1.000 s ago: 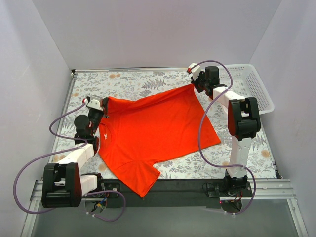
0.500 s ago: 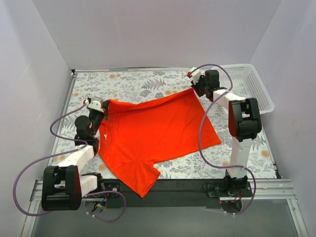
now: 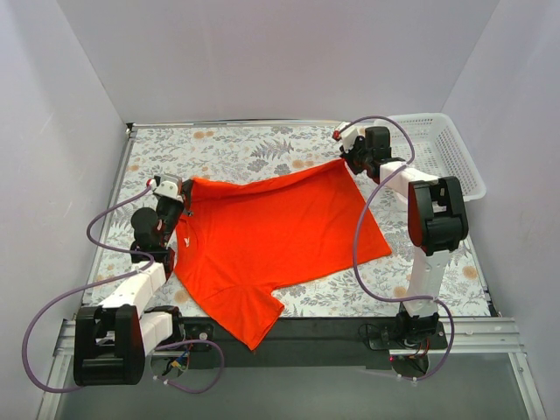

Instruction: Fold and stack the t-shirts

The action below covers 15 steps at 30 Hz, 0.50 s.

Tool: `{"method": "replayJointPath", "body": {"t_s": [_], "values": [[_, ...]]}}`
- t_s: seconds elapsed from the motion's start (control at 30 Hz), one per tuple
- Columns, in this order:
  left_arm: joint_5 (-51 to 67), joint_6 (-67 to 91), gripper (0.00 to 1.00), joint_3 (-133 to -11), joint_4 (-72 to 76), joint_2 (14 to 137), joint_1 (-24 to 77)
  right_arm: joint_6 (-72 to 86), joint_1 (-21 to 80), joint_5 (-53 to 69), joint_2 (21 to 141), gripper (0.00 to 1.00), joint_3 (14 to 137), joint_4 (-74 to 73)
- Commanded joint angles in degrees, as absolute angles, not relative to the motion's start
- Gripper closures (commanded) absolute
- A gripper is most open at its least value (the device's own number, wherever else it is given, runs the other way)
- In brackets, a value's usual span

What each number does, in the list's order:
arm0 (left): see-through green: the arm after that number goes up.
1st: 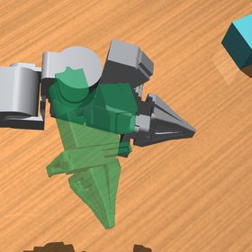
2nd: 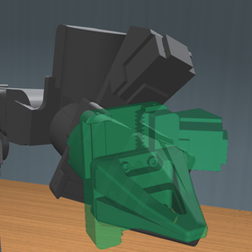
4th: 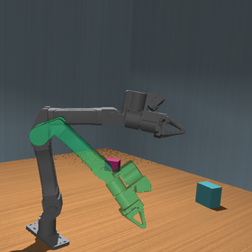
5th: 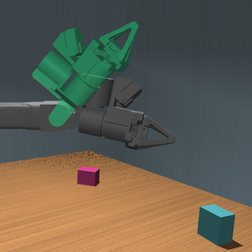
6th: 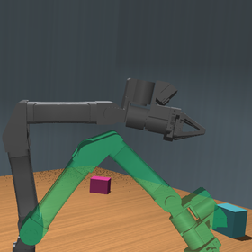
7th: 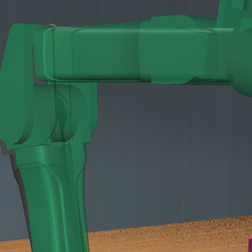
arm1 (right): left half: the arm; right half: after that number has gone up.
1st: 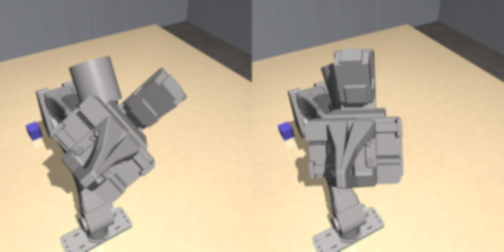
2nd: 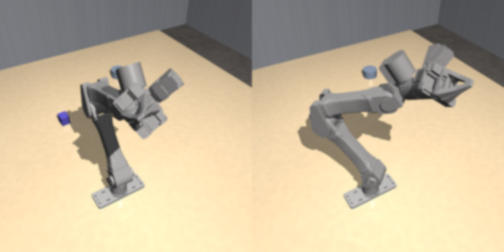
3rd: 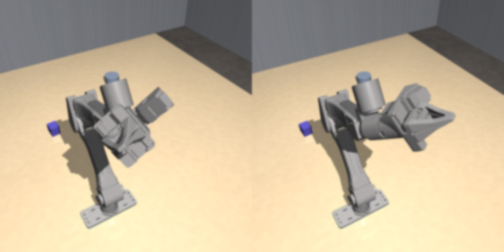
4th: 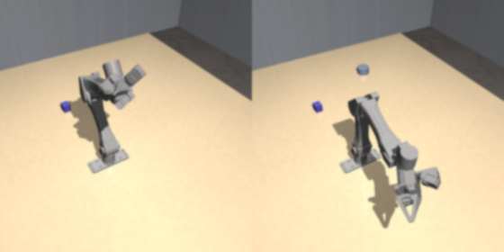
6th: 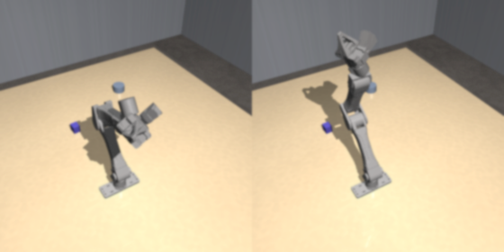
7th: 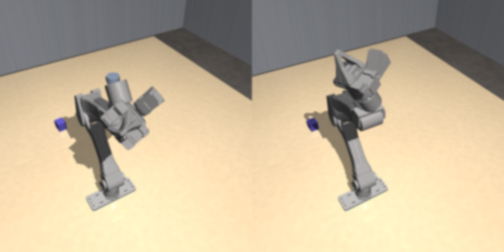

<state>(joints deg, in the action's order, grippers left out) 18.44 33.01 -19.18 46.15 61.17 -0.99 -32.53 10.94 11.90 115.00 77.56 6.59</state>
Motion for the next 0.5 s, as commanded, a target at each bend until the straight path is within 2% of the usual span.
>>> {"method": "replayJointPath", "body": {"t_s": [0.0,0.3,0.37,0.47], "values": [[18.2,32.7,1.0,-18.7,44.3,59.0,-0.8,-33.2,10.7,11.4,111.8,0.98,76.6,8.9],[18.0,32.3,1.0,-17.8,40.7,57.0,1.1,-33.7,10.6,11.8,109.3,0.97,72.9,9.1],[18.1,32.3,1.0,-17.8,40.1,57.0,1.4,-34.4,10.6,11.7,108.4,0.94,71.6,9.1],[18.3,32.3,1.0,-17.5,38.9,56.2,1.5,-37.7,10.4,11.6,104.3,0.83,67.7,8.8]]}}
